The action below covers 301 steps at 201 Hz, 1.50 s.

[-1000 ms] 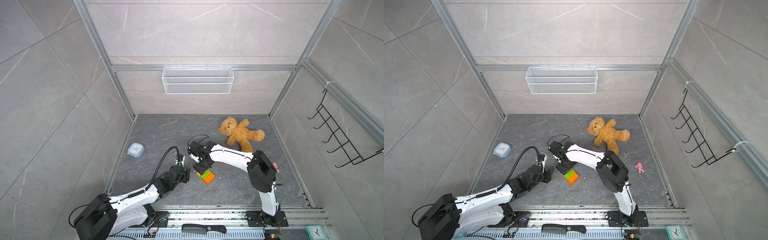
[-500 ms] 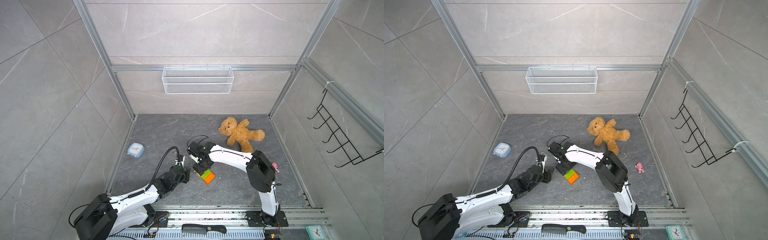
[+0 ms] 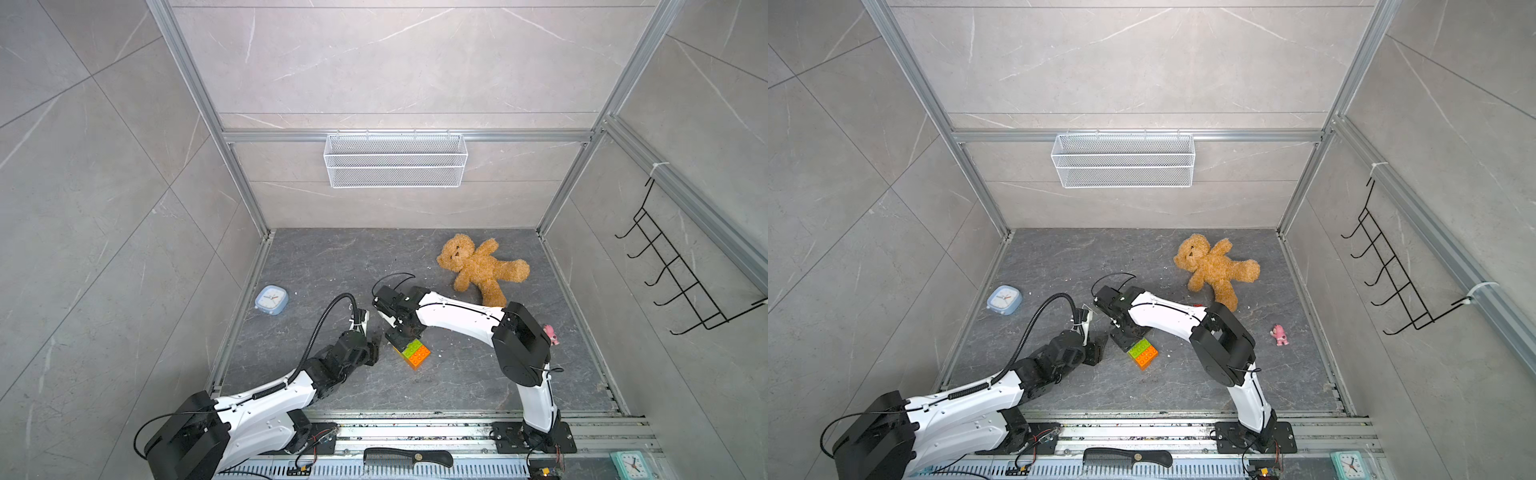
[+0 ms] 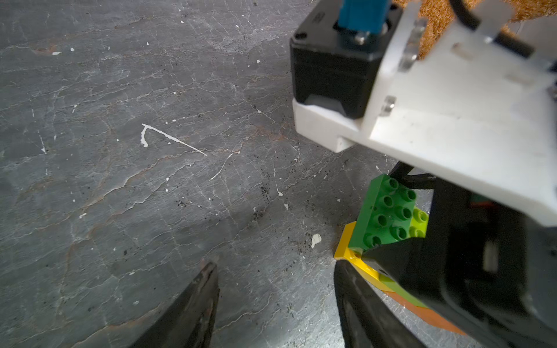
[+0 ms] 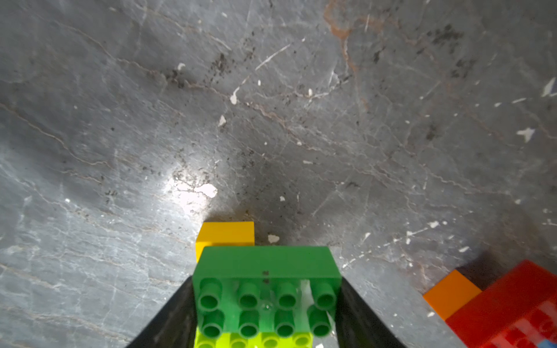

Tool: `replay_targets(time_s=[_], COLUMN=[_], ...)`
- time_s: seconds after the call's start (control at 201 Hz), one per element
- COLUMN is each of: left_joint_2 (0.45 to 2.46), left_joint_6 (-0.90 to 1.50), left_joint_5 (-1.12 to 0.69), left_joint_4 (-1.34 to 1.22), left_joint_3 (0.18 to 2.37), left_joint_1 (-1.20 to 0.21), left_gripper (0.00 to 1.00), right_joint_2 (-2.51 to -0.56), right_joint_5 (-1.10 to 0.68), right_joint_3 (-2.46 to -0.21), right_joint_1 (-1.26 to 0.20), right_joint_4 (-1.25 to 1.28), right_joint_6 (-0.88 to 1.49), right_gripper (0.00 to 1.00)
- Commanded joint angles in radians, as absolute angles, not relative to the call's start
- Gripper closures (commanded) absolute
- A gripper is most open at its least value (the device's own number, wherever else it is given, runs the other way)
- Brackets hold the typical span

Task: Assemble a rectangle with lego
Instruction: Assemble the lego brick with the lego brick.

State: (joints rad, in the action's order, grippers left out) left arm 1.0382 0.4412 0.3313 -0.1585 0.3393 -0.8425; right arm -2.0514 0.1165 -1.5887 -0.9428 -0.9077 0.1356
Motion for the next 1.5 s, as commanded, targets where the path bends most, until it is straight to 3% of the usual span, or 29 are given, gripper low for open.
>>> replay_targets(time_s=[0.0,1.017,1.496], left_joint_2=[1.017,0.995,0.997], left_joint_6=[0.431,0.419,0.420], left_joint_5=[0.330,0.337,0.340], left_joint_4=[-0.183,-0.181,-0.191], left_joint_3=[0.331,0.325,0.318], left_joint_1=[-0.844,-0.845,-0.843], left_gripper=[0.36,0.36,0.36], right_joint_2=[-2.099,-2.163,-2.129], right_joint_5=[0.161,0.123,0.114], right_joint_3=[-1.564,-1.557,-1.658], right_joint_1=[-0.957,-0.968,-0.968], right_joint_4=[-0.970,-0.997,-1.066], right_joint_6=[0.150,0.221,0.244], right_gripper=[0.89,0.96,0.98])
